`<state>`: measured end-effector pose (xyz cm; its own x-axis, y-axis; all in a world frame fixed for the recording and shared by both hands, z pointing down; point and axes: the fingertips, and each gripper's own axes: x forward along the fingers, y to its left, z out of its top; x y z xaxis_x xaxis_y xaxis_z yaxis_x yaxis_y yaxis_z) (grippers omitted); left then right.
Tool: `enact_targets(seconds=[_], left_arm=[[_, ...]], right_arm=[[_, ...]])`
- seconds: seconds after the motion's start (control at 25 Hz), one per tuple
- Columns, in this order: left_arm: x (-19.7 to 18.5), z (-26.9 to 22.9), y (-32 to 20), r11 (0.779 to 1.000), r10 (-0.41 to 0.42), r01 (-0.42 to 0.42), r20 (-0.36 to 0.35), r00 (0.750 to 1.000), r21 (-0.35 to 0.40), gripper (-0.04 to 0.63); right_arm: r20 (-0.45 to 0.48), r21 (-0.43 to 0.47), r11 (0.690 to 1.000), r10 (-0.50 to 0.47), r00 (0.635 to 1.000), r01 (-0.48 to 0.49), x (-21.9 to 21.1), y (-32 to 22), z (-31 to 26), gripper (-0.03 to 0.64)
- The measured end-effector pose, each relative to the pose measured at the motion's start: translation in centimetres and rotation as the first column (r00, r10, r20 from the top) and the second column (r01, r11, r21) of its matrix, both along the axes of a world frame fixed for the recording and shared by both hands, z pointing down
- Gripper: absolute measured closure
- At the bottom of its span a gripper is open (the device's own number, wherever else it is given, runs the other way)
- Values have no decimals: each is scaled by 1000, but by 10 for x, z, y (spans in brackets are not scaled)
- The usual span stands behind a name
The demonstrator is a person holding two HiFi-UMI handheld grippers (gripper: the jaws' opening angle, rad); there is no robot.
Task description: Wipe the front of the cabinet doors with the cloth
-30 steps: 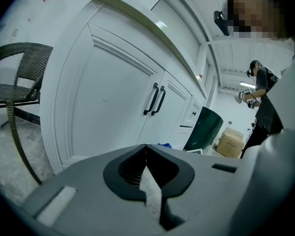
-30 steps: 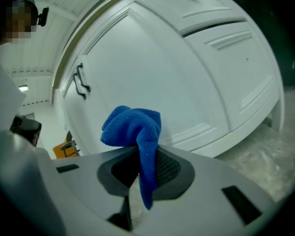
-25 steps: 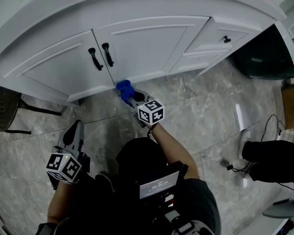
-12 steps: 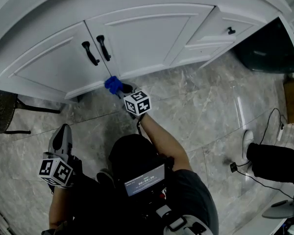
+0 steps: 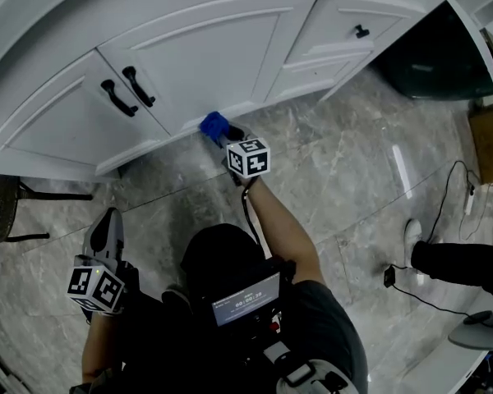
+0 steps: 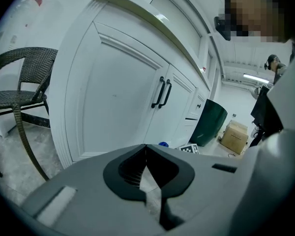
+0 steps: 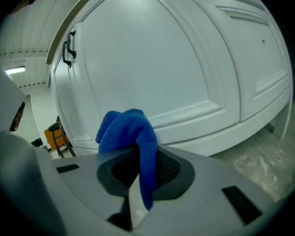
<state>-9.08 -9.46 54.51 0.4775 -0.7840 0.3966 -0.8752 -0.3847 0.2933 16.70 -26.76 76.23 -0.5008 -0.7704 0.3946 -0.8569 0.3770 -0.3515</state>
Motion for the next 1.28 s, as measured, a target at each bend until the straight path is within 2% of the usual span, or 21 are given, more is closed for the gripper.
enact_targets(seconds=[0.4,0.76,1.04,1.28], left_arm=[[11,-1,-2,1000,-6,6,-20,1000,-5,592],[19,-7,-4,1000,2,-2,-21,1000,7,592],[18,-14,-9,1000,-1,2,-35,999,27,592],[4,-24,-10,999,-18,21,-66,998,42,592]], right_arm=[[-39,-76,988,129,991,-132,88,-10,7,568],[-64,-127,942,304,950,-310,166,-9,2,568],[-47,-98,943,316,948,-319,169,7,-25,568],[-56,-31,956,291,955,-293,145,28,-75,568]])
